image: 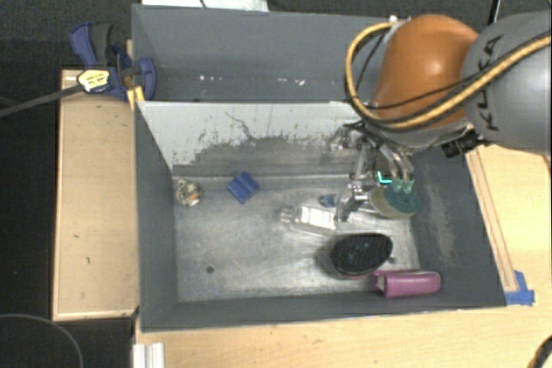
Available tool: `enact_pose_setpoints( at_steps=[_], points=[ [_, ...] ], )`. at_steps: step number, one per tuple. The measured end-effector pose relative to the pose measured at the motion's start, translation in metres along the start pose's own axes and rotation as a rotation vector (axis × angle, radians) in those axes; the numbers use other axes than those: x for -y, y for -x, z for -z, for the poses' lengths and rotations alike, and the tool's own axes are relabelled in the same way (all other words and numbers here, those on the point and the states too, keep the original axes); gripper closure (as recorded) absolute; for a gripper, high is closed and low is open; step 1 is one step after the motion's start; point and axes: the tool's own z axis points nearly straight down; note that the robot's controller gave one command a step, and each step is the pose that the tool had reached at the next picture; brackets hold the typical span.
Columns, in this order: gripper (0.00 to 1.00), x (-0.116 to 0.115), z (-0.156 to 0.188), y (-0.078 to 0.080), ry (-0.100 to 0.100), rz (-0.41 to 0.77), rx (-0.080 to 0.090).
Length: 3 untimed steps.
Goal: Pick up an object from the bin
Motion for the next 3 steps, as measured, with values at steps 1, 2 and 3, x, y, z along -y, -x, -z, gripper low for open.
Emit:
enact_pose_setpoints(
  at_steps=[1,2,3],
  points=[
    [0.00,-0.006,-0.119,-0.006,0.002,-0.103,0.014],
    [1.00,-0.006,-0.114,-0.004,0.002,-0.103,0.022],
    [1.00,0.013,0.064,0.006,0.001,-0.112,0.017]
  ],
)
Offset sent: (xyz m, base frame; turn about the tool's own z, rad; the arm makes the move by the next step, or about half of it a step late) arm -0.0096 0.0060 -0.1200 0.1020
